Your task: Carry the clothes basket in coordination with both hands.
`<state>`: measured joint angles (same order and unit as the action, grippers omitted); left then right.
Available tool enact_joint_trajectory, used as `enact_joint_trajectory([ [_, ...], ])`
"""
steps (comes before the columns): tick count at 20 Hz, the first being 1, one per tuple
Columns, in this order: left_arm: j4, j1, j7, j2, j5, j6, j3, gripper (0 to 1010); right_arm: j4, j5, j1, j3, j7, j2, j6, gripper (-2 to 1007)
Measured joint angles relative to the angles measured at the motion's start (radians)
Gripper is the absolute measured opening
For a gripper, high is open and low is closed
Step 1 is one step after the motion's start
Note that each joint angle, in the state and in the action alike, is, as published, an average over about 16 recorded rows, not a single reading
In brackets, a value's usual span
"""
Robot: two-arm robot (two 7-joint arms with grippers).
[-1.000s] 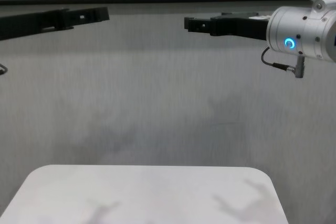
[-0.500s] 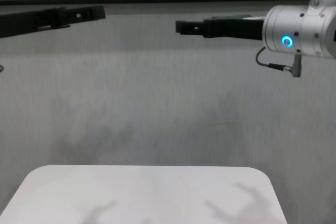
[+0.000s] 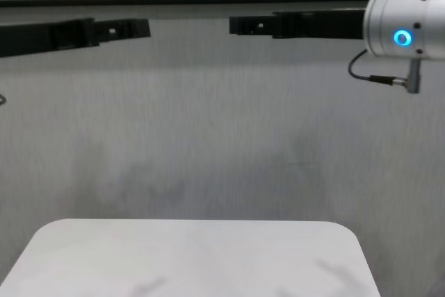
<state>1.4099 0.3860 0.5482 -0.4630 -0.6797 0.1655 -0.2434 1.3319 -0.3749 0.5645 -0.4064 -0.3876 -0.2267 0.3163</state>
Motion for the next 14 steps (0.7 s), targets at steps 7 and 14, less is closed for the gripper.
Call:
enact_joint_trajectory([
  [7, 0.042, -0.024, 0.016, -0.034, -0.04, 0.047, -0.016, 1000, 0.155, -0.022, -0.077, -0.002, 0.032, -0.051, 0.061, 1001],
  [14, 0.084, -0.055, 0.032, -0.073, -0.081, 0.074, -0.021, 1000, 0.268, -0.038, -0.145, -0.001, 0.066, -0.09, 0.09, 1001],
])
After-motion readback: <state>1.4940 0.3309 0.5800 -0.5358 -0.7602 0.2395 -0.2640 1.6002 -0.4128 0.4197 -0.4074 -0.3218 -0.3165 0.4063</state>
